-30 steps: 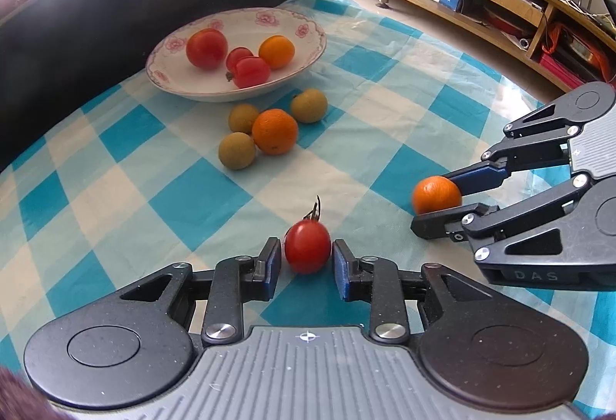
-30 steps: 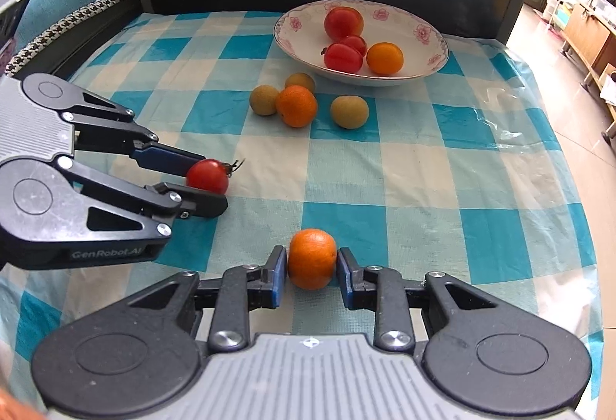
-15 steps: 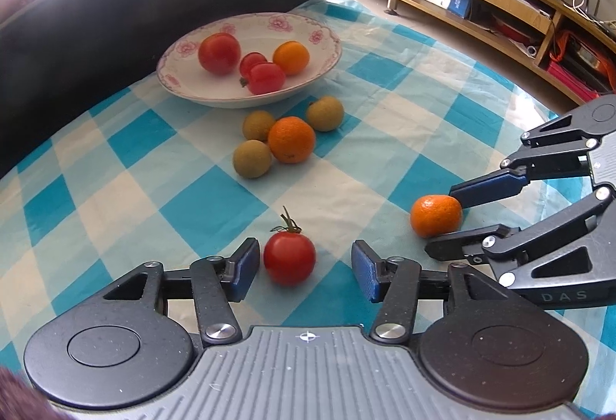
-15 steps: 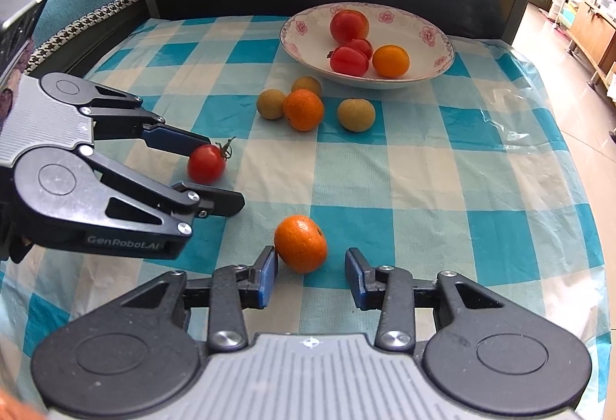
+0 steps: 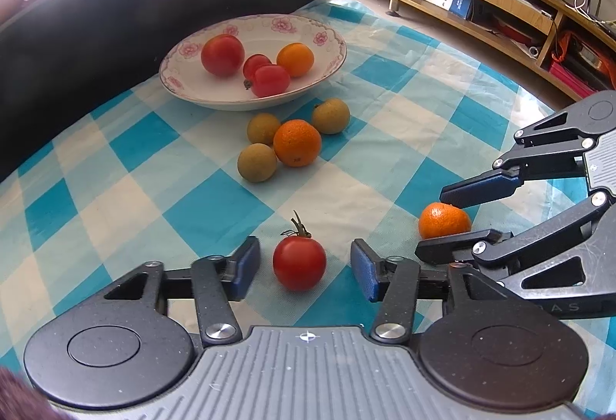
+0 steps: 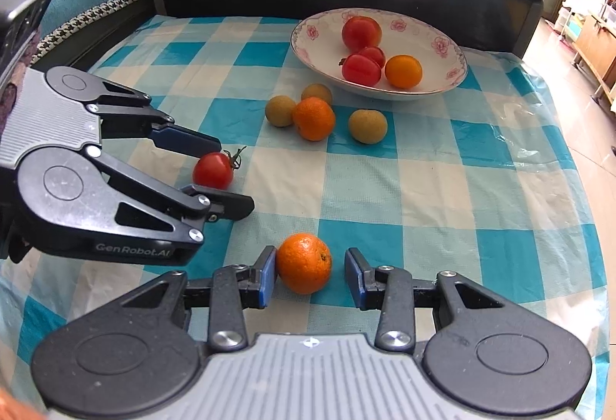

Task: Organize fruits

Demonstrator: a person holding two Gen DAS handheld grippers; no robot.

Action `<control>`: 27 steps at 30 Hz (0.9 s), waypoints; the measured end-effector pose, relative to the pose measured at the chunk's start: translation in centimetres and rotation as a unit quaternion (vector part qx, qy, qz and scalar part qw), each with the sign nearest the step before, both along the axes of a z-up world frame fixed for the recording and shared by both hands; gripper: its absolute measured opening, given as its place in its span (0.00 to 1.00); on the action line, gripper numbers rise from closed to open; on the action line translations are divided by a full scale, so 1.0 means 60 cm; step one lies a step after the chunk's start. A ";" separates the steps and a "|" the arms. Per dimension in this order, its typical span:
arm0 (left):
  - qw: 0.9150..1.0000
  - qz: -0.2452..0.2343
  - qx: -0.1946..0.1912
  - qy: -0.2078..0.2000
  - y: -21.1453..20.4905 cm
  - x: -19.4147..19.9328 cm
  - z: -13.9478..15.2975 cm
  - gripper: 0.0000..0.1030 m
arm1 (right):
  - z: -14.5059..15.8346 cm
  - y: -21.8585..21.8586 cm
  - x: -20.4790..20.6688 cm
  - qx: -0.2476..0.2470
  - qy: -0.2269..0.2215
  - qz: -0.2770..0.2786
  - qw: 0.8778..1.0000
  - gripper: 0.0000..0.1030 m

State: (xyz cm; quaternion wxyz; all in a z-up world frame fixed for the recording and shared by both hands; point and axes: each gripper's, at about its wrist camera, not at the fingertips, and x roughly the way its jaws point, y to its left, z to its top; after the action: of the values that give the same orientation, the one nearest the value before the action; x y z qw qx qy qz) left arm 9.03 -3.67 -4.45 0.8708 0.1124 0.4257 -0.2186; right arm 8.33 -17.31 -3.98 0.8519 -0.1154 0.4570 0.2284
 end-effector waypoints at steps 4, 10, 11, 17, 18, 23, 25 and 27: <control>1.000 0.003 0.001 0.001 -0.001 0.000 0.003 0.36 | 0.001 0.001 0.002 -0.004 0.003 -0.008 1.000 0.30; 1.000 0.006 0.005 0.008 -0.002 -0.001 0.007 0.34 | 0.007 -0.005 0.007 -0.003 0.003 -0.024 1.000 0.30; 1.000 0.006 0.003 0.008 -0.002 -0.001 0.008 0.34 | 0.010 -0.005 0.008 0.000 0.001 -0.025 1.000 0.30; 1.000 0.017 -0.020 -0.003 -0.001 0.013 0.030 0.34 | 0.035 -0.003 0.025 0.014 -0.020 -0.036 0.999 0.30; 1.000 0.017 -0.022 -0.008 -0.003 0.017 0.036 0.34 | 0.040 -0.003 0.030 0.016 -0.026 -0.039 0.999 0.30; 0.999 0.029 -0.035 -0.030 -0.008 0.050 0.061 0.34 | 0.062 0.002 0.065 0.022 -0.044 -0.047 0.998 0.30; 0.998 0.035 -0.038 -0.036 -0.008 0.065 0.068 0.34 | 0.069 0.004 0.080 0.023 -0.052 -0.049 0.997 0.30; 0.998 0.040 -0.039 -0.041 -0.007 0.081 0.073 0.33 | 0.074 0.005 0.097 0.023 -0.057 -0.051 0.997 0.30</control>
State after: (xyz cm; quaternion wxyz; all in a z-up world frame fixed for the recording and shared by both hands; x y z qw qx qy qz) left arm 13.90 -4.06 -0.08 0.8994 0.0700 0.3846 -0.1954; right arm 14.16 -17.03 0.45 0.8897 -0.0849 0.4072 0.1880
